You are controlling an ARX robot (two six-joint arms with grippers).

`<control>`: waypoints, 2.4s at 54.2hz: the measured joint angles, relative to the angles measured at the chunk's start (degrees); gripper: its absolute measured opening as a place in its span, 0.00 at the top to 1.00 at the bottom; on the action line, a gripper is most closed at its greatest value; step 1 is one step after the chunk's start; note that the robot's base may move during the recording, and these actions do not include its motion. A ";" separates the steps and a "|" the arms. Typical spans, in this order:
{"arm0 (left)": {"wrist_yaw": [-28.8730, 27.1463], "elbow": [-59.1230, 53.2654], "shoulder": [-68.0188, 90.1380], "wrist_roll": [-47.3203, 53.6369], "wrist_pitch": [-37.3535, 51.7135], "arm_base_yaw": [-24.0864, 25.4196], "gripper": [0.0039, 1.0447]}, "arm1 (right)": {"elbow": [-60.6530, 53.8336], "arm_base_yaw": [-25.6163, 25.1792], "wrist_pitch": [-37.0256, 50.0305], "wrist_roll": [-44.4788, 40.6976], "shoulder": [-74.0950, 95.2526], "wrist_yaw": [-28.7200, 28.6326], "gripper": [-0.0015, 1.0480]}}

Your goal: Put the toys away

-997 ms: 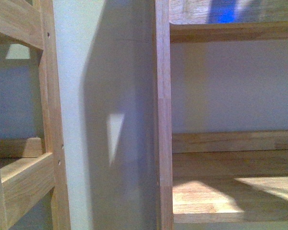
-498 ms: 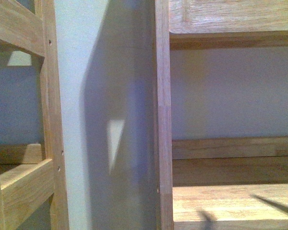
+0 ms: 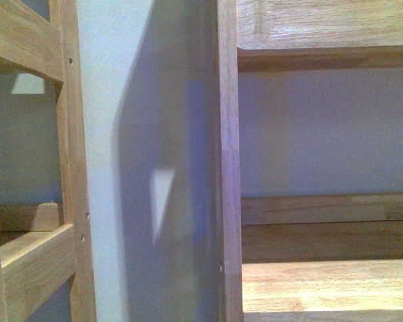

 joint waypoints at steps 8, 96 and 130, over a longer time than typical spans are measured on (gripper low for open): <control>0.00 0.00 0.00 0.00 0.00 0.00 0.05 | -5.68 0.37 -3.39 -4.24 -2.93 2.40 0.04; 0.00 0.00 0.00 0.00 0.00 0.00 0.05 | -31.56 13.64 -6.99 -19.89 -21.51 18.21 0.82; 0.00 0.00 0.00 0.00 0.00 0.00 0.05 | -32.28 13.64 -6.97 -20.04 -22.56 18.21 0.00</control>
